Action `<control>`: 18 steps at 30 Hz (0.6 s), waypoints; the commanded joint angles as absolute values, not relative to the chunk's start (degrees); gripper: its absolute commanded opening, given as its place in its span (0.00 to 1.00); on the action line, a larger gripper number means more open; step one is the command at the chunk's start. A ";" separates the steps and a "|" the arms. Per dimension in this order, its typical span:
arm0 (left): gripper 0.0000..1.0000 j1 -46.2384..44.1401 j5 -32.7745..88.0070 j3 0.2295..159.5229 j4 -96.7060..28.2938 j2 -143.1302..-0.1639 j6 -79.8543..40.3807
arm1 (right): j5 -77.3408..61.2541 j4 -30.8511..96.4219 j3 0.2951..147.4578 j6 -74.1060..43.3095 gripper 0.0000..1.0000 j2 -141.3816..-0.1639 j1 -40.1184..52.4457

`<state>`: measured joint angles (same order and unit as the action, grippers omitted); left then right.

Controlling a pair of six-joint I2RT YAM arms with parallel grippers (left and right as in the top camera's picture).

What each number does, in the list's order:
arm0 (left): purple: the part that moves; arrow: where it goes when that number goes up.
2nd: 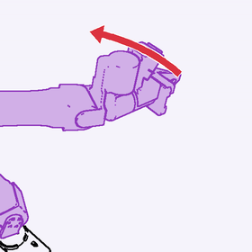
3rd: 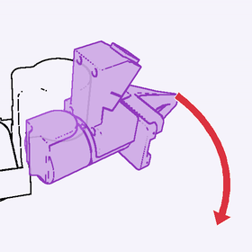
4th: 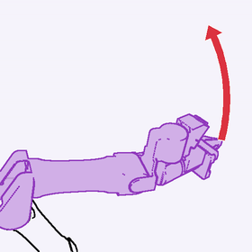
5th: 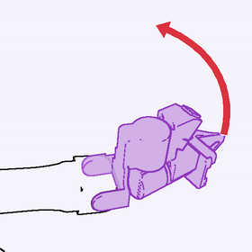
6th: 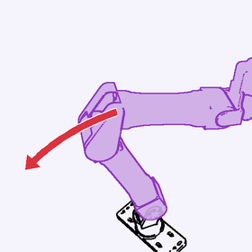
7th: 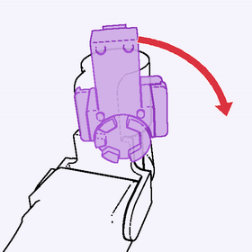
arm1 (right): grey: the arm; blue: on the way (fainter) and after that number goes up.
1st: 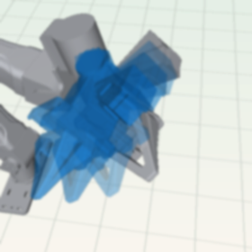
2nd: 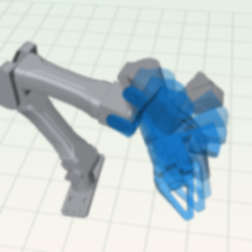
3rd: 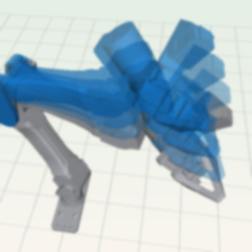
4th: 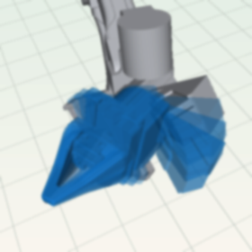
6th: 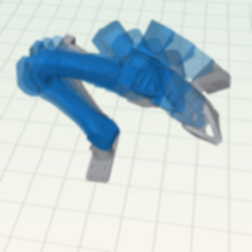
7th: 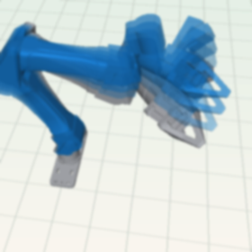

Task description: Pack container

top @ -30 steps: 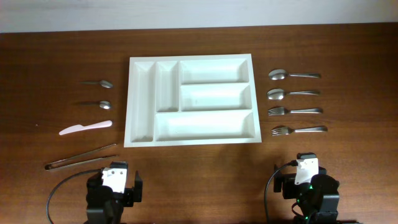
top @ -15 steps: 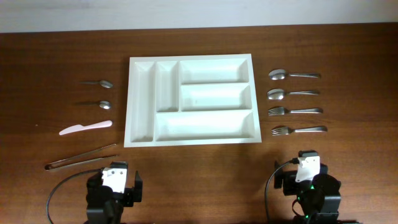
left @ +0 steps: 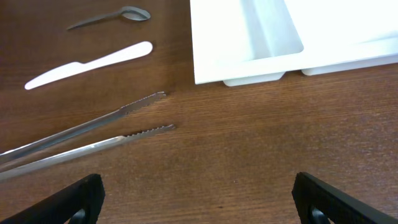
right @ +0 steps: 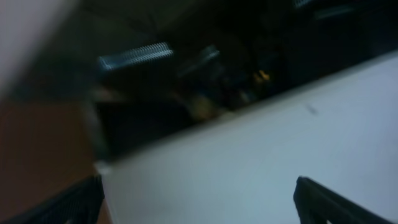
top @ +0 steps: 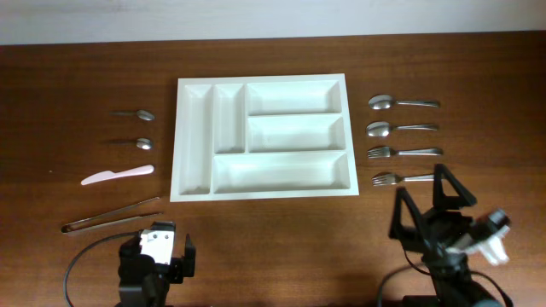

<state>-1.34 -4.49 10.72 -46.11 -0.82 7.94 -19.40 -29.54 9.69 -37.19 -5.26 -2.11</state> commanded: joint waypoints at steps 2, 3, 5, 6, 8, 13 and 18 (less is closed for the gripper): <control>0.99 -1.61 -4.27 10.55 -46.11 -0.34 8.69 | -17.98 -32.16 10.04 -50.09 0.99 -5.04 -2.28; 0.99 -1.61 -4.27 10.55 -46.11 -0.34 8.69 | -16.75 -32.49 10.04 -50.15 0.99 -5.04 -2.28; 0.99 -1.61 -4.27 10.55 -46.11 -0.34 8.69 | -14.94 -32.97 10.04 -54.94 0.99 -5.04 -2.28; 0.99 -1.61 -4.27 10.55 -46.11 -0.34 8.69 | -14.11 -33.06 10.04 -60.49 0.99 -5.04 -2.28; 0.99 -1.61 -4.27 10.55 -46.11 -0.34 8.69 | -15.14 -33.01 10.09 -65.36 0.99 -5.04 -2.33; 0.99 -1.61 -4.27 10.55 -46.11 -0.34 8.69 | -22.41 -26.50 12.84 -65.32 0.99 -5.10 -2.33; 0.99 -1.61 -4.27 10.55 -46.11 -0.34 8.69 | -31.20 -8.34 23.16 -54.06 0.99 -8.10 -2.33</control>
<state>-1.34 -4.49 10.72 -46.09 -0.82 7.94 -23.42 -13.74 15.20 -61.14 -6.24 -2.11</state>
